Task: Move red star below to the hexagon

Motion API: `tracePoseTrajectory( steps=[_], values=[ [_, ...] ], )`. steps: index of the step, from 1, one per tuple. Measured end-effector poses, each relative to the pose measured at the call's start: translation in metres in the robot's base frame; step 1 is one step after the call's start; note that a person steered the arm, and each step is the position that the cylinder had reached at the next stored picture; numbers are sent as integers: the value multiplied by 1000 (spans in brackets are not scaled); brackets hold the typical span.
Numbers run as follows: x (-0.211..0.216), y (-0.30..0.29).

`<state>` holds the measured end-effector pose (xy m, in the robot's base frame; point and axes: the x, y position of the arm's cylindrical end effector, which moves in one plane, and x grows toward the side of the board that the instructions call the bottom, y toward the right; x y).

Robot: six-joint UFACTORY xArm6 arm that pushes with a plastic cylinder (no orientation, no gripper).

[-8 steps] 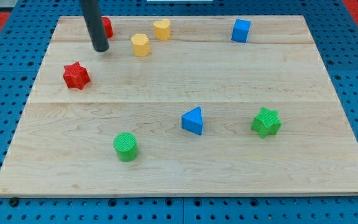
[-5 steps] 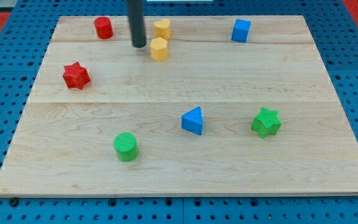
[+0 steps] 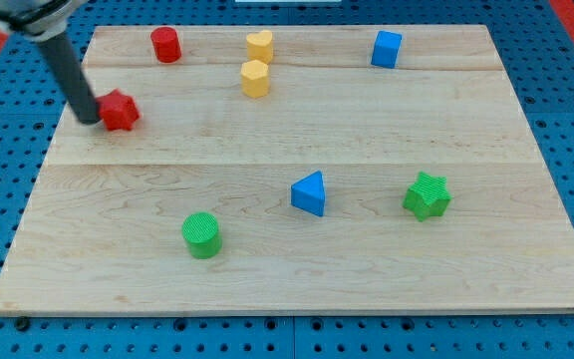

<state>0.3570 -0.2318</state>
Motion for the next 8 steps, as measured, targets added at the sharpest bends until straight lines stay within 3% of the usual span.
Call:
tracePoseTrajectory(
  steps=[2,3,4,5,6,7,8],
  values=[
    [8,78],
    [-26,47],
    [-51,72],
    [-24,131],
    [-15,97],
    [37,58],
    [15,108]
  ],
)
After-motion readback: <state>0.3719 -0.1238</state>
